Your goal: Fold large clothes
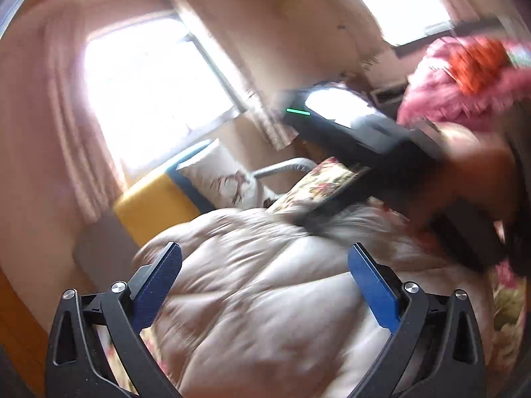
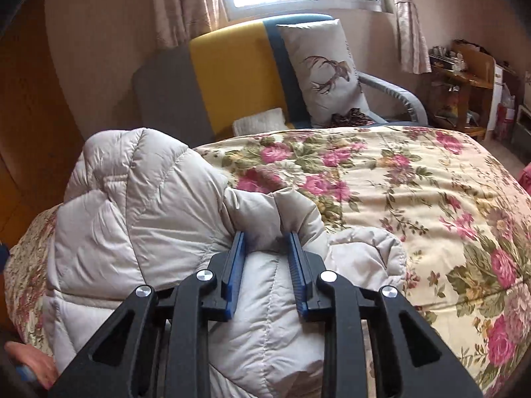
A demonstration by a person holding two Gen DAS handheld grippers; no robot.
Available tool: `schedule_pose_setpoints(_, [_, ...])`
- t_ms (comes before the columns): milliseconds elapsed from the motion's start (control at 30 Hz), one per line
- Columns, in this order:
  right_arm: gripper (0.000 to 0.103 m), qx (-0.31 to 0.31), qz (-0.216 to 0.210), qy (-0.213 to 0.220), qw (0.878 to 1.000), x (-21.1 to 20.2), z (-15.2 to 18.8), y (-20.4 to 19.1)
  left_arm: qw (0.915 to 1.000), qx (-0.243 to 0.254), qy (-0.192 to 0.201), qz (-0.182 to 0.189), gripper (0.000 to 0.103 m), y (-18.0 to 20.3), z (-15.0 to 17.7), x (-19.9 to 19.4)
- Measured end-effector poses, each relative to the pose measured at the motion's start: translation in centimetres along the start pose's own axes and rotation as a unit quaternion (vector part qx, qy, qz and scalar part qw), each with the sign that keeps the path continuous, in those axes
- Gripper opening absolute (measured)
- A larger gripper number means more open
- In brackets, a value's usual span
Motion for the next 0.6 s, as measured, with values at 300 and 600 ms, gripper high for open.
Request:
schedule_pose_setpoints(300, [0.025,0.065,0.037,0.002,0.997,0.2,1.5,2.5,0.9645,-0.214,-0.093,-0.124,0.099,-12.7,-3.2,6.4])
schedule_pose_setpoints(600, [0.026,0.105,0.041,-0.027,0.993,1.0,1.7,3.9,0.9486,-0.167,-0.251,-0.097,0.099,-12.2,1.0,17.3])
Point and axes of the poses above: each gripper's, at about its wrist camera, not at the fingertips, and x roughly the way its jaws point, y to its right, z to its underside, the point moved 3 cm from there along x, roughly the way its jaws point, and after that the axes turned 15 degrees about z, right-handed, at the moved point
